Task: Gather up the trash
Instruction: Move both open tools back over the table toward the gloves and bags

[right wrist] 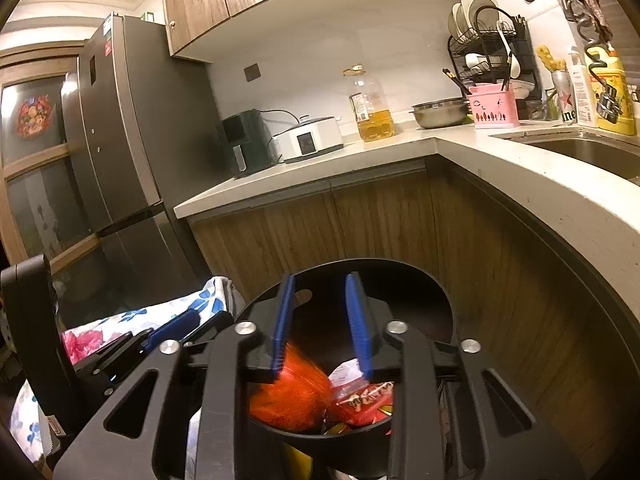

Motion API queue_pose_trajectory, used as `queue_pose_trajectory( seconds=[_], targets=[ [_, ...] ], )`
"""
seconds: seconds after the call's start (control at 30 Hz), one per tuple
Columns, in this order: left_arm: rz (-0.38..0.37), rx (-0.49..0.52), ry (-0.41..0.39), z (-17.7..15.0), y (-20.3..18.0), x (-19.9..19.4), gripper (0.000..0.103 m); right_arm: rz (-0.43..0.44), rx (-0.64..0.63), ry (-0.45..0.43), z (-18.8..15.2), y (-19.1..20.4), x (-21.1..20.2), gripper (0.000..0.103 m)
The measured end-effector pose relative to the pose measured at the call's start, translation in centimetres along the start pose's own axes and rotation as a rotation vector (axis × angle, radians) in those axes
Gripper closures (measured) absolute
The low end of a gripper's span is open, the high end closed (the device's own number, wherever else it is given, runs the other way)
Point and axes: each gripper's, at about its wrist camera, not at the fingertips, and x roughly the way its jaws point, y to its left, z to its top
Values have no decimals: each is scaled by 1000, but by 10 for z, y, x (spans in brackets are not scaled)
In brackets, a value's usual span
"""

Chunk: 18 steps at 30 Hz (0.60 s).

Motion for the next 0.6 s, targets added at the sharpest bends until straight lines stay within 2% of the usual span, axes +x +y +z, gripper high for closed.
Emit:
queue_pose_trajectory(
  seconds=[0.07,0.13,0.3,0.5,0.6],
  targets=[
    [3,-12,5,-1,3,-2,52,-3,3,-1,-1,-1,-2,62],
    [21,-19,8,-2,5,-5,42,-8,6,-5,-1,-1,-4,52],
    [73,-28,-2,-7,14,-19,28,-20,1,-25,-4,1,-12,34],
    [147,-37,-14,-14,26,-38,21,-46,-24,-47,-7,8,-22,22],
    [199,-43,-25,-21,34,-52,19,-53,-26,-49,-10,12,-25,21]
  ],
)
